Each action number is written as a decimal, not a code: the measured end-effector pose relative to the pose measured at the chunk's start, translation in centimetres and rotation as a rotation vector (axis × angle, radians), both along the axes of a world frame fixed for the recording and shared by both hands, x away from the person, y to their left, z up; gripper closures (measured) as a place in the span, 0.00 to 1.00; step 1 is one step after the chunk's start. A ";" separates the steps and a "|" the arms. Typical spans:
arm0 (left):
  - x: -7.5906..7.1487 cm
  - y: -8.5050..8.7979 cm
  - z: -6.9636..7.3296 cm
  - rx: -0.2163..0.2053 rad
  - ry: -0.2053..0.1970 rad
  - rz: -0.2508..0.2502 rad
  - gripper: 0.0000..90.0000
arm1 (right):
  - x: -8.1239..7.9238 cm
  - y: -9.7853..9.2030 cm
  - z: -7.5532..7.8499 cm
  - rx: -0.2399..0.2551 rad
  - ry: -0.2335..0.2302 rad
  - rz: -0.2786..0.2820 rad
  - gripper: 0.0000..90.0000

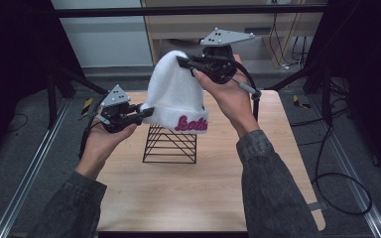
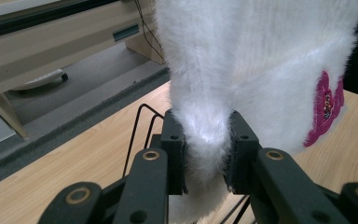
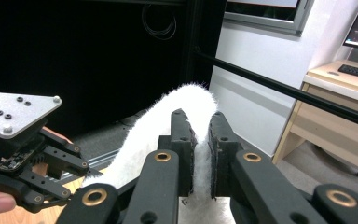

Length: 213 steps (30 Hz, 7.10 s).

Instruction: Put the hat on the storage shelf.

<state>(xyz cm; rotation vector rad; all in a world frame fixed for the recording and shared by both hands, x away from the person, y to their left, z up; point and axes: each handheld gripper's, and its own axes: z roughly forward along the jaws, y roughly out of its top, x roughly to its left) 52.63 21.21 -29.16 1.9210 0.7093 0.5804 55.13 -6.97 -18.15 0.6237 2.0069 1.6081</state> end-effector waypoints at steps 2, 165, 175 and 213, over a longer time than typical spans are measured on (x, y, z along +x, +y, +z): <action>0.0 0.1 0.0 0.012 -0.005 0.003 0.81 | 0.3 0.1 -0.2 0.004 0.009 0.001 0.93; -0.9 8.4 -13.9 0.065 0.174 0.134 0.45 | -0.2 6.1 -12.4 -0.280 0.275 0.097 0.60; -1.6 8.7 -15.2 0.152 0.215 0.172 0.06 | -0.7 3.5 -11.2 -0.249 0.255 -0.065 0.19; -2.5 9.7 -20.5 0.161 0.294 0.198 0.06 | -5.7 -12.4 -27.8 -0.292 0.401 -0.362 0.15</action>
